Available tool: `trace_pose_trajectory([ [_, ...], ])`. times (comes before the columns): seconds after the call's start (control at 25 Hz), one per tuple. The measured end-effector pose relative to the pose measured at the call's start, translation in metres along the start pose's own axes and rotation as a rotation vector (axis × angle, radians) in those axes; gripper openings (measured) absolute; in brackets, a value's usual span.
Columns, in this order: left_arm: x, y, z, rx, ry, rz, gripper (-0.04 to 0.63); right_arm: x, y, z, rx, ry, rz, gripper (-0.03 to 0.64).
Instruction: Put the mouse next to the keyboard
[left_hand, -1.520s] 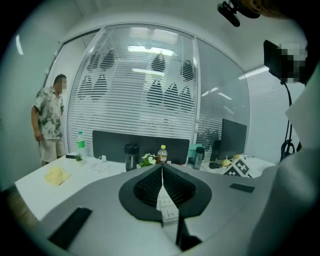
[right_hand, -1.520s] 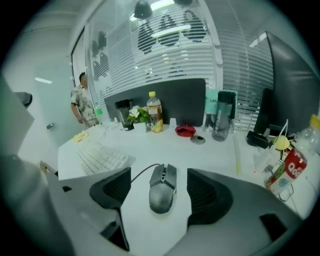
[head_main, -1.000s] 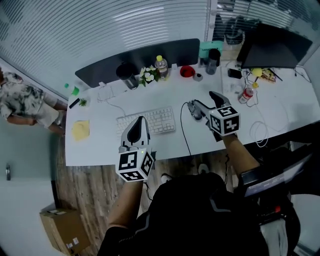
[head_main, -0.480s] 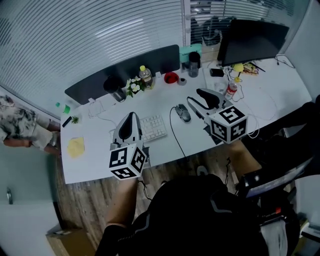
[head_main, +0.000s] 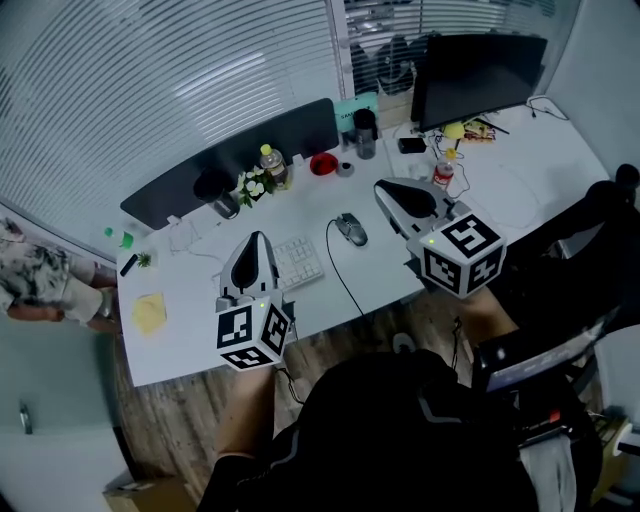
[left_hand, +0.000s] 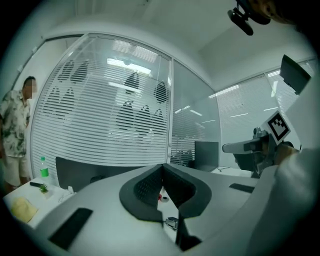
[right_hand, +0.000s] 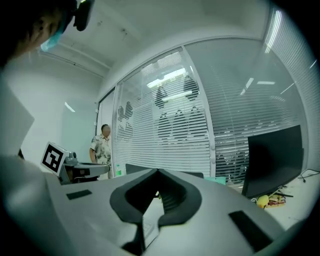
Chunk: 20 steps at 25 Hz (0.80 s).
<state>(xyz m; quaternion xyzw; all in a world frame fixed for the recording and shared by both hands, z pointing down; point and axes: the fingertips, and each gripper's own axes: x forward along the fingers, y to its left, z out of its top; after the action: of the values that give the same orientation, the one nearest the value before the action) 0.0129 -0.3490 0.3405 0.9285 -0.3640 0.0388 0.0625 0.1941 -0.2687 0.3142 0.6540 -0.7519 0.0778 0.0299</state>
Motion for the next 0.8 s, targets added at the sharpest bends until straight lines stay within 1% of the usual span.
trace_pose_trajectory([
  [0.12,-0.003,-0.004,0.005,0.02,-0.011,0.001,0.029,-0.007,0.0,0.003,-0.008,-0.007,-0.013,0.0],
  [0.32,-0.008,-0.005,0.004,0.003,-0.018,0.004,0.029,-0.015,-0.001,0.002,-0.022,-0.013,-0.026,-0.002],
  [0.64,-0.009,-0.011,0.006,0.022,-0.011,0.025,0.029,-0.019,-0.007,0.003,-0.022,-0.012,-0.034,-0.002],
  [0.8,-0.009,-0.012,0.007,0.0,-0.013,0.026,0.029,-0.022,-0.008,0.004,-0.025,-0.01,-0.032,-0.002],
])
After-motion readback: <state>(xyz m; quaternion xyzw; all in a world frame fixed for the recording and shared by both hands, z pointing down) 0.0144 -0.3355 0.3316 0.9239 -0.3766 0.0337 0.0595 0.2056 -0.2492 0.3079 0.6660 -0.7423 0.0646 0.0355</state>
